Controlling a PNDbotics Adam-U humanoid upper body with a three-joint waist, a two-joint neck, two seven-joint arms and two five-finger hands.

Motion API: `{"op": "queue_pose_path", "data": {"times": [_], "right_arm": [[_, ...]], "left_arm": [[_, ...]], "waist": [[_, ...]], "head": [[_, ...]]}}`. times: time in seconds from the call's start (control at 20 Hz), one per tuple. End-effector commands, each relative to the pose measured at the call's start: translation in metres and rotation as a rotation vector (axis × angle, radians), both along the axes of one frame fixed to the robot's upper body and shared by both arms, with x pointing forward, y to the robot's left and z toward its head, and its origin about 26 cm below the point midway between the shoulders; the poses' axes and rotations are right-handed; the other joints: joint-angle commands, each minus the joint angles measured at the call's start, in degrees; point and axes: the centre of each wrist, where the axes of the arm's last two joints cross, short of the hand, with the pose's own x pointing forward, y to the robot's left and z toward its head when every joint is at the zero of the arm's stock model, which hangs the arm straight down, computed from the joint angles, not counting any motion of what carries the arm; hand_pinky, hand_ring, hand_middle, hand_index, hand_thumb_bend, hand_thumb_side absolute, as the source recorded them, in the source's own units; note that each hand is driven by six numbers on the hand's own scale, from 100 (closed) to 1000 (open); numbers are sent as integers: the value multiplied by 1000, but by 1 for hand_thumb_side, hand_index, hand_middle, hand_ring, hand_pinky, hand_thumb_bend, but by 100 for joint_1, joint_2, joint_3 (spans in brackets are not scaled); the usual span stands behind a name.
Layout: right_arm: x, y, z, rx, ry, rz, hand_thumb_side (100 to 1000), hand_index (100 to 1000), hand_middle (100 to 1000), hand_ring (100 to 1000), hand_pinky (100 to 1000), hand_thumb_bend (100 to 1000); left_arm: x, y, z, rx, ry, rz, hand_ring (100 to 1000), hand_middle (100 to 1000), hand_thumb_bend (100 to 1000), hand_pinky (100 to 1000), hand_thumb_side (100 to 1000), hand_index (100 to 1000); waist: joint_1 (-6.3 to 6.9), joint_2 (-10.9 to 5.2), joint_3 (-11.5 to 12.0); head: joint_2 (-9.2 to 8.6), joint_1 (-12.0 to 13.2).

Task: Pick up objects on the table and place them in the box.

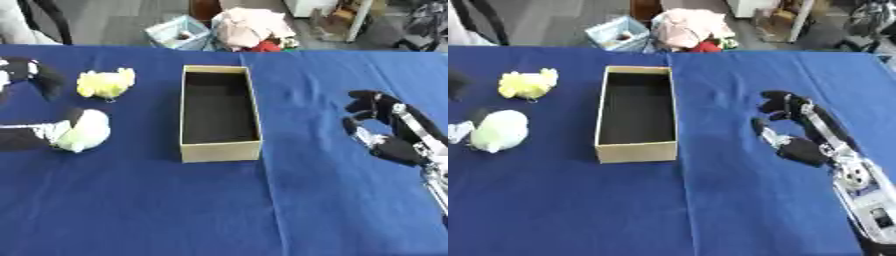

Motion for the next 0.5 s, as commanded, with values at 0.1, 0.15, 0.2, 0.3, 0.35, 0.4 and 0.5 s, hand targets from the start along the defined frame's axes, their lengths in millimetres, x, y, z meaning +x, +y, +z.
{"op": "queue_pose_path", "data": {"times": [0.1, 0.15, 0.2, 0.3, 0.35, 0.4, 0.5], "right_arm": [[0, -8, 13, -24, -31, -8, 500, 868, 662, 770, 731, 280], [0, -8, 12, -25, -30, -7, 501, 868, 662, 770, 731, 280], [0, -8, 12, -25, -30, -7, 501, 868, 662, 770, 731, 280], [0, -8, 12, -27, -28, -6, 501, 868, 662, 770, 731, 279], [0, -8, 12, -27, -28, -5, 501, 868, 662, 770, 731, 279], [0, -8, 12, -28, -27, -4, 501, 868, 662, 770, 731, 278], [0, -8, 12, -29, -26, -3, 502, 868, 662, 770, 731, 277]], "left_arm": [[3, 11, 22, 166, -2, 38, 496, 493, 387, 640, 100, 682], [5, 12, 24, 200, 9, 43, 498, 495, 386, 640, 100, 683], [7, 13, 26, 230, 20, 47, 501, 499, 385, 640, 100, 685], [12, 16, 28, 289, 52, 53, 506, 506, 388, 641, 100, 688], [14, 17, 29, 314, 67, 58, 508, 508, 387, 641, 100, 689], [17, 18, 29, 333, 80, 62, 510, 511, 391, 642, 100, 691], [22, 20, 29, 366, 108, 70, 516, 518, 399, 645, 100, 696]], "waist": [[26, -77, -17], [29, -78, -21], [32, -80, -25], [40, -83, -34], [44, -84, -37], [47, -85, -38], [51, -87, -43]], "head": [[-66, 10], [-63, 14], [-58, 16], [-50, 22], [-45, 26], [-41, 29], [-36, 36]]}}
